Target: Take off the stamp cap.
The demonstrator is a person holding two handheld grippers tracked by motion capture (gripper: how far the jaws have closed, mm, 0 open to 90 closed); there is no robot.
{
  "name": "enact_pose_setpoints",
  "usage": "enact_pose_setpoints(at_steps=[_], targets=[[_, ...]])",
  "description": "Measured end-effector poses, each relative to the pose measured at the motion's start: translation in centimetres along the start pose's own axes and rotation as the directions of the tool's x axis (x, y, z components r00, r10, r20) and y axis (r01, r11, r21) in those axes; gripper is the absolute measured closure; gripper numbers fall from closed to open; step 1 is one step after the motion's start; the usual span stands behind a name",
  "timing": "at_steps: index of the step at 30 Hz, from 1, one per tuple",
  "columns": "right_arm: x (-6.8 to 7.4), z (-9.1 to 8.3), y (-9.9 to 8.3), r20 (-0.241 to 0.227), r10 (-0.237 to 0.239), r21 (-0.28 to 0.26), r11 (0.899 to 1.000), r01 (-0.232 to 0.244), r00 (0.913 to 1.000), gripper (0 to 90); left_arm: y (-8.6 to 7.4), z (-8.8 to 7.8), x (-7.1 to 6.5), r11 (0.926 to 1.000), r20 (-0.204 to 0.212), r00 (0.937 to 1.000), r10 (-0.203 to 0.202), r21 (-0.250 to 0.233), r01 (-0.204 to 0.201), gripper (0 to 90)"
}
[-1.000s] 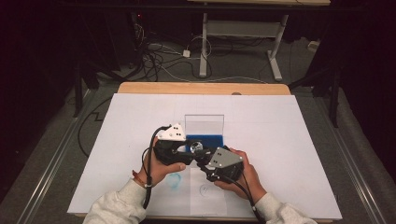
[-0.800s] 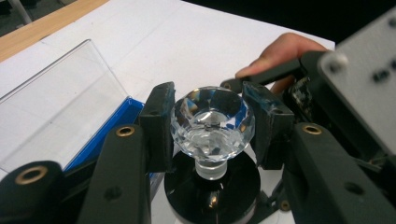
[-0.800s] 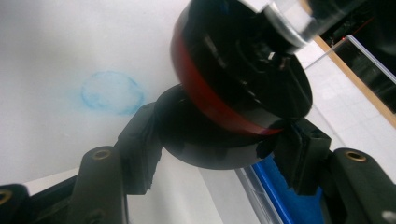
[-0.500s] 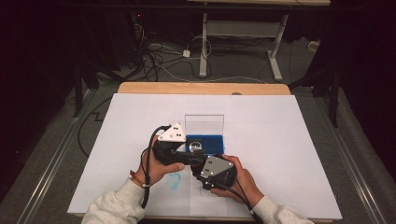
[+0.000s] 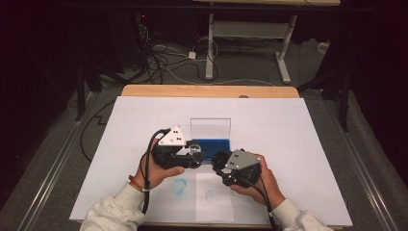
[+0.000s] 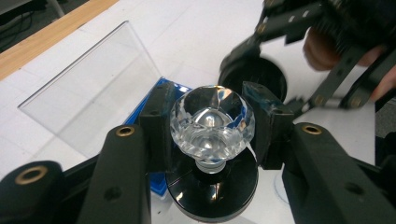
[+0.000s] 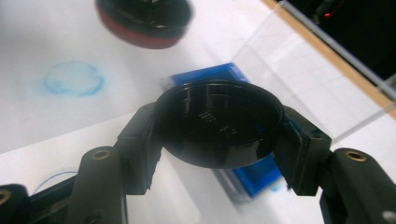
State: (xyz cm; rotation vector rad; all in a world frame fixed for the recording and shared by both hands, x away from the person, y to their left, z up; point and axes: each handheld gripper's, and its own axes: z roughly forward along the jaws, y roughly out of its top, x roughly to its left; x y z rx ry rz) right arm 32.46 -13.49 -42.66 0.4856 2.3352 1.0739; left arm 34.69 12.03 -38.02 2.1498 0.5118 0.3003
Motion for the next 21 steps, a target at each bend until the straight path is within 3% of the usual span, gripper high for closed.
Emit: enact_pose_setpoints(at_steps=[8,17,21], targets=[[-1.6,-2.1,-0.3,0.036,0.056,-0.052,0.997,-0.055,0.9978,39.0,-0.5,-0.4,0.7,0.9999,-0.046,0.9988,-0.015,-0.01,0.014,55.0],[-1.9,-3.3,-0.7,0.066,0.069,-0.074,0.995,-0.065,0.9954,39.0,-0.9,-0.6,1.2,0.9987,-0.074,0.9963,-0.044,-0.028,0.042,55.0],[-2.1,-4.1,-1.2,0.089,0.082,-0.08,0.994,-0.075,0.9926,39.0,-0.8,-0.6,1.0,0.9994,-0.069,0.9973,-0.027,-0.021,0.026,54.9]])
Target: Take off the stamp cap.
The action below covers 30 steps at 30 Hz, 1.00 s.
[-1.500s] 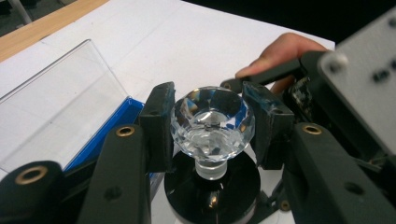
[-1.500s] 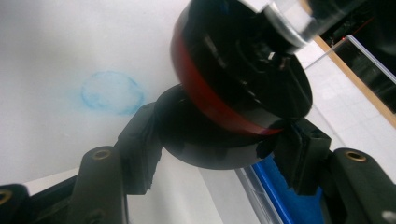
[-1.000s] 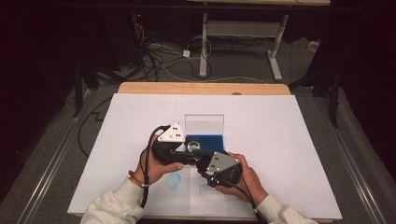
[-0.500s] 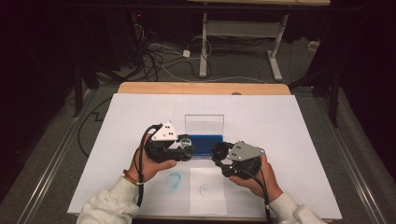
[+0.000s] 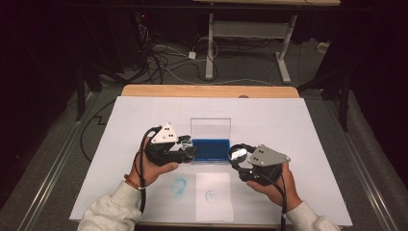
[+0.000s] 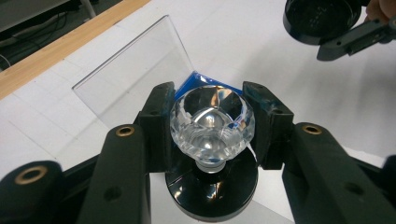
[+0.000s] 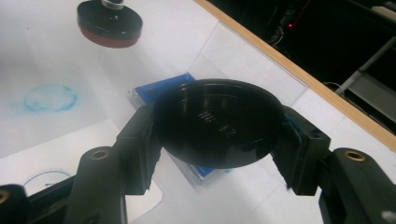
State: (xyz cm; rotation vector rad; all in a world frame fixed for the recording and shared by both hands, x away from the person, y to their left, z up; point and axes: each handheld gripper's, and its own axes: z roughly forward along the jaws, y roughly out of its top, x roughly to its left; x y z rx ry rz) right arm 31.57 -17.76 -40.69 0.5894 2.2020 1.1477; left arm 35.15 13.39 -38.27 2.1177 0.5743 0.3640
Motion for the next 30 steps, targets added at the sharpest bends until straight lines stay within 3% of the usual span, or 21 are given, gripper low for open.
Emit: enact_pose_setpoints(at_steps=[18,22,30], targets=[[-1.1,-3.9,-3.2,0.092,0.041,-0.003,0.999,-0.041,0.9949,39.0,0.3,-0.4,0.1,0.9996,-0.021,0.9994,0.028,0.007,-0.028,54.9],[-1.2,-4.6,-4.2,0.12,0.043,0.019,0.999,-0.045,0.9918,39.0,0.4,-0.4,0.2,0.9995,-0.023,0.9993,0.03,0.002,-0.03,54.8],[-1.3,-5.7,-6.0,0.133,0.066,0.051,0.996,-0.073,0.989,39.0,0.7,0.1,0.4,0.9993,-0.016,0.9992,0.036,0.003,-0.036,54.9]])
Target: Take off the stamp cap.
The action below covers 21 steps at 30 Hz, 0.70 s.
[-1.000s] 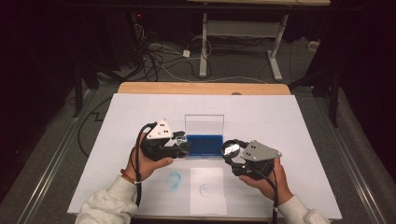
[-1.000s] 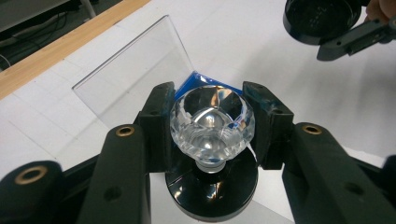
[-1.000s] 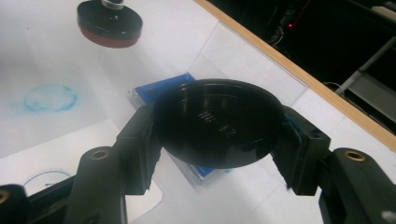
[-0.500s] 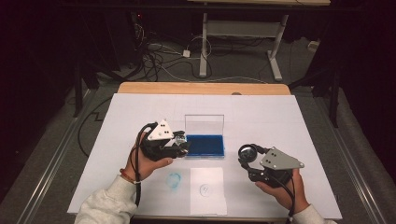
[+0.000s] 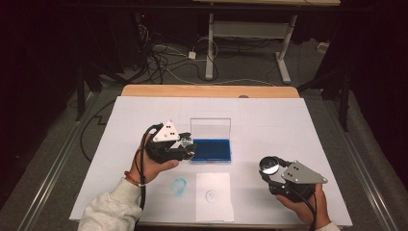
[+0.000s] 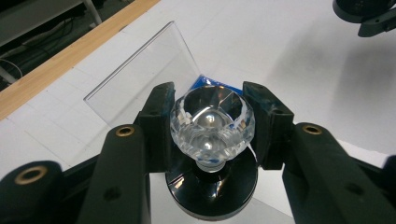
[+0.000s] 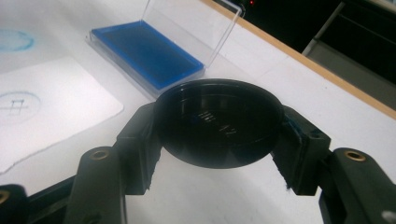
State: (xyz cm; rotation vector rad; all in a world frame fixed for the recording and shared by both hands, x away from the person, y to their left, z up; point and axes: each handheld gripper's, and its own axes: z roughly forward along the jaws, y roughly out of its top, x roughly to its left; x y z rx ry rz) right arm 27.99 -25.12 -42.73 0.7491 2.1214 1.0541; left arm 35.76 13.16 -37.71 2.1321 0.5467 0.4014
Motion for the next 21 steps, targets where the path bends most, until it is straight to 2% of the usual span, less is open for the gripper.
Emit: enact_pose_setpoints(at_steps=[9,17,21], targets=[[-0.6,-0.5,-0.8,-0.006,0.032,0.013,0.999,-0.031,0.9995,39.0,0.7,0.0,-0.1,0.9999,0.001,0.9999,0.011,-0.012,-0.011,54.8],[-0.5,-0.2,-0.8,-0.023,0.029,0.023,0.999,-0.028,0.9993,38.9,2.3,-0.1,-0.2,0.999,0.006,0.9994,0.035,-0.027,-0.035,54.9],[-0.5,-0.1,-0.8,-0.021,0.029,0.025,0.999,-0.028,0.9994,38.9,3.1,0.3,-0.1,0.9985,0.015,0.9987,0.048,-0.025,-0.048,54.8]])
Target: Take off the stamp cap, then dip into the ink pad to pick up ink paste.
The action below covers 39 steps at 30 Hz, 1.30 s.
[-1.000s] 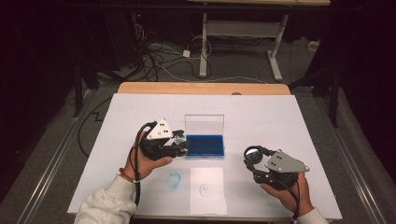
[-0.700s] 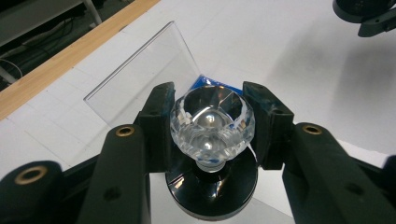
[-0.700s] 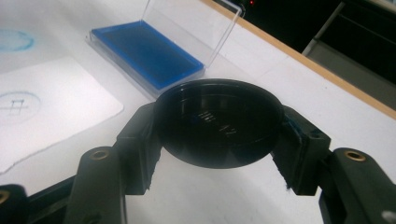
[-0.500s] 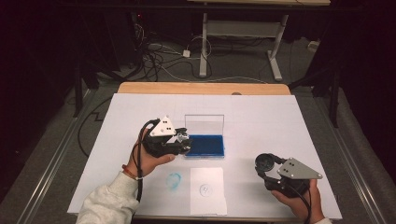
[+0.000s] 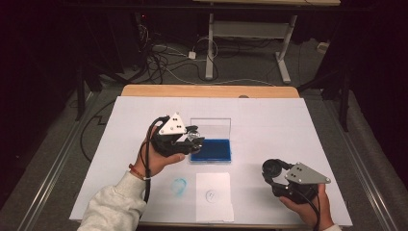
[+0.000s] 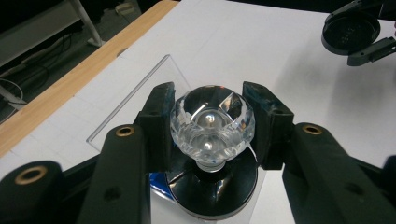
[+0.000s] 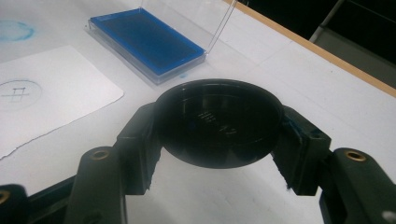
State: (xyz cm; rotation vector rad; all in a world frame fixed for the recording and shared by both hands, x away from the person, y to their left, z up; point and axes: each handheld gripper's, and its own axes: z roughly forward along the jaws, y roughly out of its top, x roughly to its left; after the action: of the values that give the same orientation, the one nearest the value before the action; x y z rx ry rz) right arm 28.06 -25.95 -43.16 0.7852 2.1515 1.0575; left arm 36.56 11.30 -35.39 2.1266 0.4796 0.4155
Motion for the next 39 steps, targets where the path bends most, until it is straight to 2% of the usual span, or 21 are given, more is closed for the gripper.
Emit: enact_pose_setpoints(at_steps=[6,11,15,19,22,31,39], targets=[[0.1,-0.1,0.0,-0.002,-0.002,0.002,1.0,0.002,1.0,38.9,0.6,1.1,0.4,0.9998,0.05,0.9986,-0.019,-0.002,0.019,54.8],[-0.2,0.1,-0.1,0.0,0.004,0.009,1.0,-0.004,1.0,38.9,0.8,2.6,0.8,0.9997,0.052,0.9985,-0.016,0.021,0.015,54.8],[-0.2,0.3,-0.1,-0.001,0.003,0.017,1.0,-0.003,1.0,38.9,0.5,4.0,1.2,0.9995,0.047,0.9988,-0.012,0.029,0.011,54.8],[-0.1,0.3,-0.2,-0.002,-0.001,0.023,1.0,0.001,1.0,38.9,0.0,5.5,1.6,0.9991,0.074,0.9971,-0.018,0.04,0.015,54.8],[-0.1,0.2,-0.2,0.0,-0.002,0.022,1.0,0.002,1.0,38.9,-0.6,6.4,2.0,0.9984,0.08,0.996,-0.04,0.044,0.036,54.8],[0.1,0.6,-0.3,-0.011,-0.015,0.031,0.999,0.015,0.9998,38.8,-2.5,8.5,2.1,0.9936,0.059,0.9961,-0.066,0.096,0.06,54.8],[0.1,0.7,-0.4,-0.012,-0.023,0.042,0.999,0.024,0.9997,38.8,-3.6,9.5,2.2,0.9907,0.037,0.9954,-0.088,0.108,0.083,54.8]])
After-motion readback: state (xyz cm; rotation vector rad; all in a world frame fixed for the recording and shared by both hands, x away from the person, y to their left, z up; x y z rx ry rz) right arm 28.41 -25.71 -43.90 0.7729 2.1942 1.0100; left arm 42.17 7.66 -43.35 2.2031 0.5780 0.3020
